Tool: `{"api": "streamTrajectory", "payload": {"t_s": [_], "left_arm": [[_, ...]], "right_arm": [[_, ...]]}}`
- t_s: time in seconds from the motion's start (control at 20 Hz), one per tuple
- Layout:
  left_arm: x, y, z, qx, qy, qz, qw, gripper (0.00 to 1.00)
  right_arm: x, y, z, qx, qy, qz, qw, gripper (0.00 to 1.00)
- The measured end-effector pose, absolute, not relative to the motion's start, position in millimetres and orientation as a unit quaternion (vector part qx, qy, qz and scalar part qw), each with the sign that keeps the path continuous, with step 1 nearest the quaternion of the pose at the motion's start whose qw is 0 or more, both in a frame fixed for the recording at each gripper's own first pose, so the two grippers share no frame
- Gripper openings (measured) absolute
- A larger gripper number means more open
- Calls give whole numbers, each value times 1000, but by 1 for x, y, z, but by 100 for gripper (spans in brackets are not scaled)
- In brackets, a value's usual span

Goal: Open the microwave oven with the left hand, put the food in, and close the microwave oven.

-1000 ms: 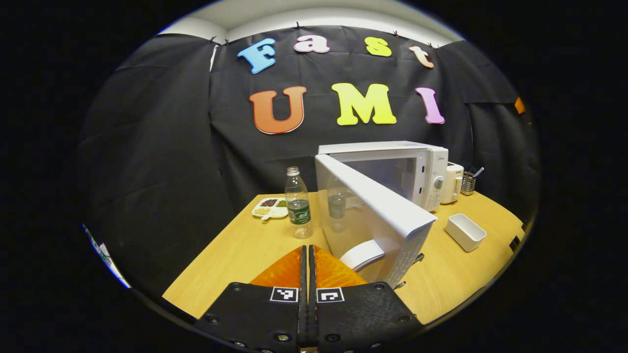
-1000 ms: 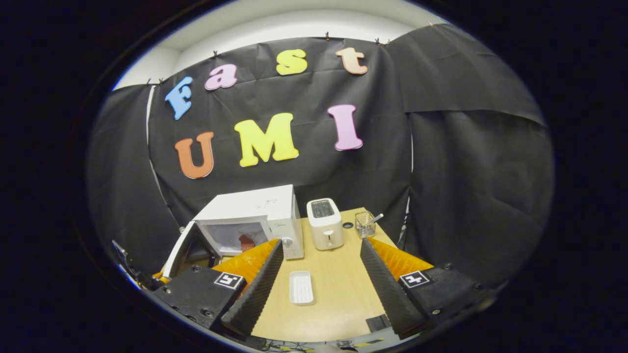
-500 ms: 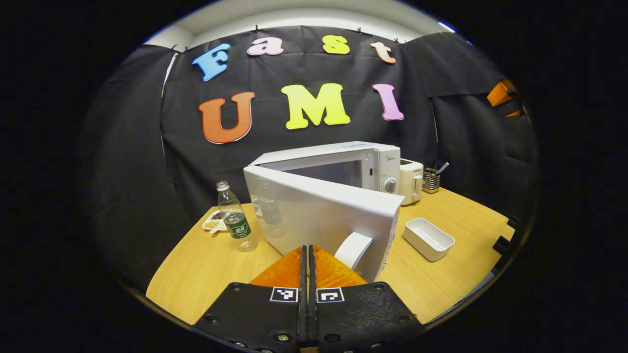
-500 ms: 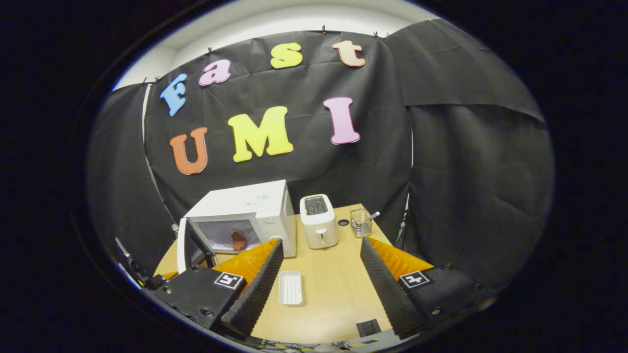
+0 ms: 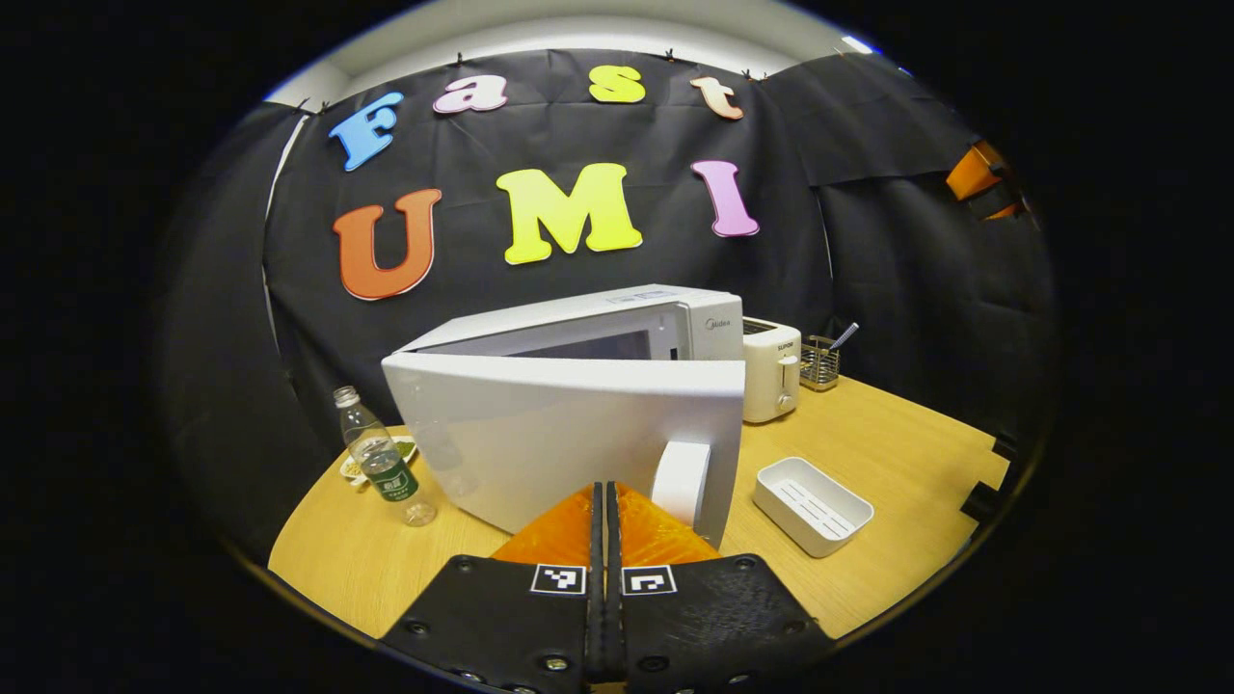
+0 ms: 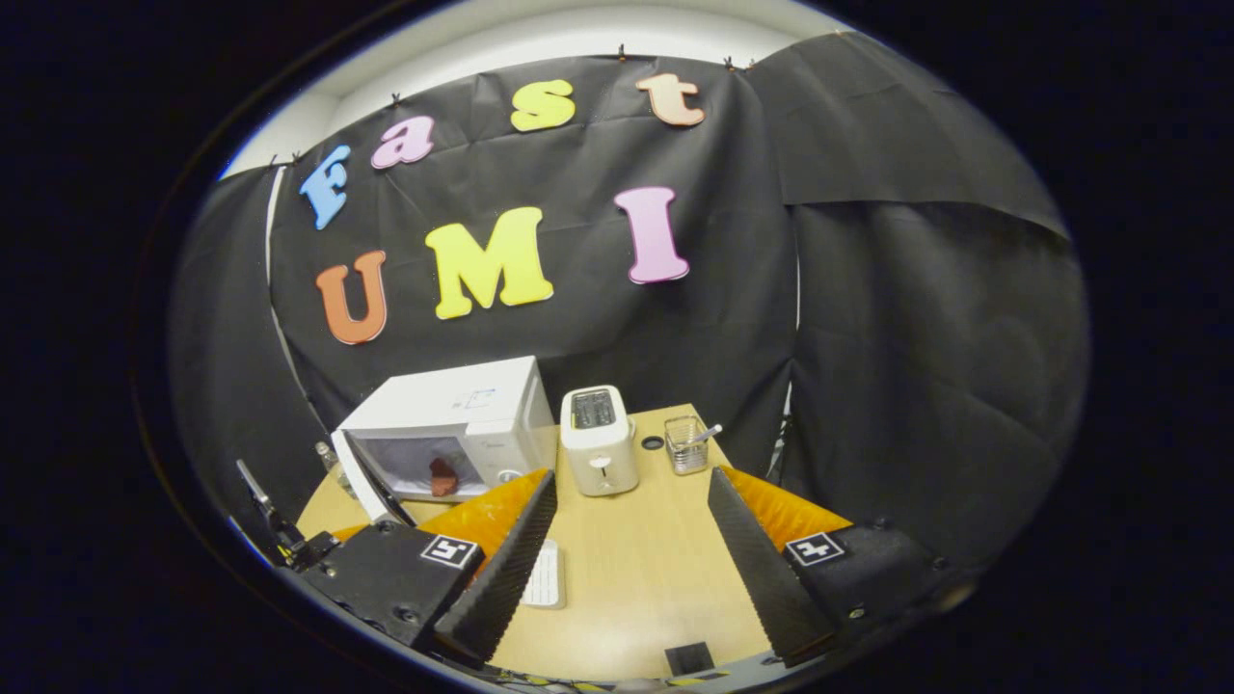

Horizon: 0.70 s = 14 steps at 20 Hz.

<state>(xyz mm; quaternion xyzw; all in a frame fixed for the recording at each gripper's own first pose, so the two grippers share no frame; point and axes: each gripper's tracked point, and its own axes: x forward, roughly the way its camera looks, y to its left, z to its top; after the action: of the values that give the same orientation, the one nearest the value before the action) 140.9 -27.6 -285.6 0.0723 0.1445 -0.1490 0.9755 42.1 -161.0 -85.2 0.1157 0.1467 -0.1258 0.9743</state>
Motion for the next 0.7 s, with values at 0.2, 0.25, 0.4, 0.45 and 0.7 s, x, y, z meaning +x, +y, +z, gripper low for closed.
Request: {"api": "streamTrajectory", "payload": {"t_s": [0.2, 0.25, 0.4, 0.45, 0.7], "left_arm": [[165, -51, -292, 65, 150, -160, 974, 0], [171, -55, -295, 59, 153, -161, 973, 0], [192, -66, -299, 54, 157, -156, 974, 0], [199, -70, -300, 54, 156, -154, 974, 0], [235, -89, -303, 48, 156, -153, 975, 0]], "right_arm": [[52, -181, -92, 118, 155, -128, 972, 100], [55, -185, -94, 118, 159, -129, 972, 100], [66, -195, -100, 119, 166, -129, 970, 100], [70, -198, -102, 118, 168, -128, 970, 100], [99, -205, -101, 126, 174, -113, 970, 100]]}}
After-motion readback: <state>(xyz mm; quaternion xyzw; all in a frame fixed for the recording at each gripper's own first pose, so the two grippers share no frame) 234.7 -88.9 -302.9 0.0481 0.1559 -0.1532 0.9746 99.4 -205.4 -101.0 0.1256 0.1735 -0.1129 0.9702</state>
